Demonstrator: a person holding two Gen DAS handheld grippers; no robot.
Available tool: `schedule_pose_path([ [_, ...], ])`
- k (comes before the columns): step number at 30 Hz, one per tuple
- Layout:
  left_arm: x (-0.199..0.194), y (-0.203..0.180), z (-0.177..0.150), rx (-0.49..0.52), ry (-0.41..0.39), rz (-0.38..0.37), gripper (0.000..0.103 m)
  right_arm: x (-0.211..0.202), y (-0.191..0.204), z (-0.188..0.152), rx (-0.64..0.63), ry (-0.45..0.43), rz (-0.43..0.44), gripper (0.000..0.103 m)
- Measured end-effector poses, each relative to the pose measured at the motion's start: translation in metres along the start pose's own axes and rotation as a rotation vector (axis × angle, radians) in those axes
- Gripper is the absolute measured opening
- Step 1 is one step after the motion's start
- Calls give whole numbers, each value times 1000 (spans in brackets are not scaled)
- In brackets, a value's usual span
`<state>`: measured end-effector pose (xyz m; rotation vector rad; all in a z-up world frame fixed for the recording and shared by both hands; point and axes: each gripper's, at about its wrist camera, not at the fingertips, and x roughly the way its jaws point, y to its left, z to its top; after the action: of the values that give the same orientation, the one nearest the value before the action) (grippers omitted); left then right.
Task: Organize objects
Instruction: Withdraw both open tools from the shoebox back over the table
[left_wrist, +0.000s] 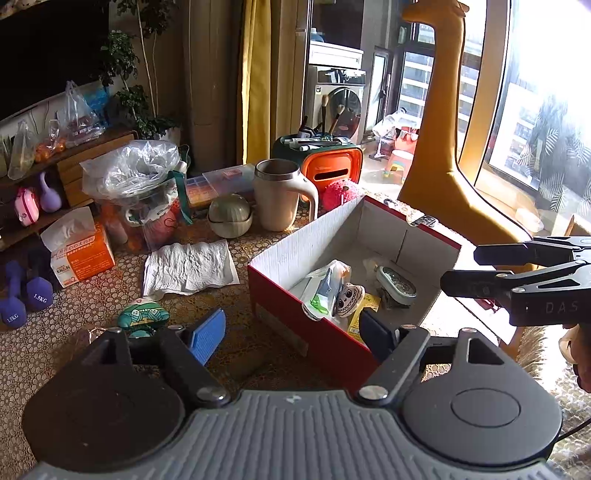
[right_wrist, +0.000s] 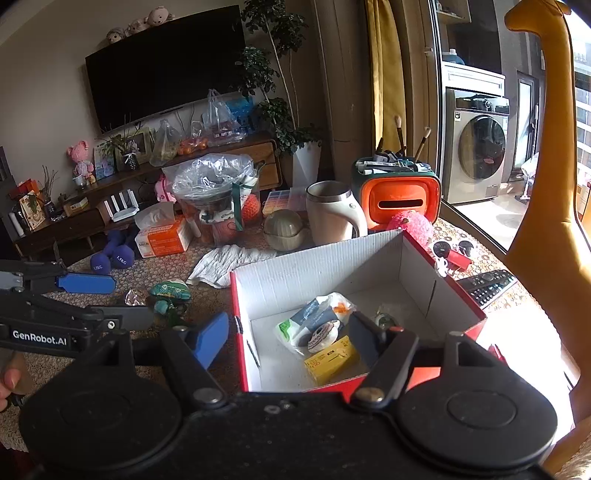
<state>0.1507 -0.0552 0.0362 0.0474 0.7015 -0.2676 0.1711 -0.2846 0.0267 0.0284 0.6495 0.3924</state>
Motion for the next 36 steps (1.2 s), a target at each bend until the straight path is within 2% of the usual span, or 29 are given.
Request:
schedule_pose_path([
  [2, -8, 8, -4, -18, -13, 5, 83, -4, 7, -2, -4, -9, 3, 83],
  [5, -19, 20, -10, -34, -24, 21, 85, -9, 20, -6, -20, -17, 14, 85],
  [12, -38, 50, -32, -58, -51, 68, 86, -8, 46, -14, -39, -18, 51, 98],
  [15, -44, 65, -42, -76, -55, 89, 92, -4, 60, -16, -56, -13, 67, 100],
  [26, -44, 129, -70, -161, -38, 150, 102, 38, 109, -35, -128, 43, 89, 100],
  [31, -31, 158, -78, -200, -10, 202, 103, 62, 123, -44, -153, 69, 74, 100],
  [36, -11, 187, -82, -235, 15, 214, 103, 86, 136, -54, -183, 96, 66, 100],
])
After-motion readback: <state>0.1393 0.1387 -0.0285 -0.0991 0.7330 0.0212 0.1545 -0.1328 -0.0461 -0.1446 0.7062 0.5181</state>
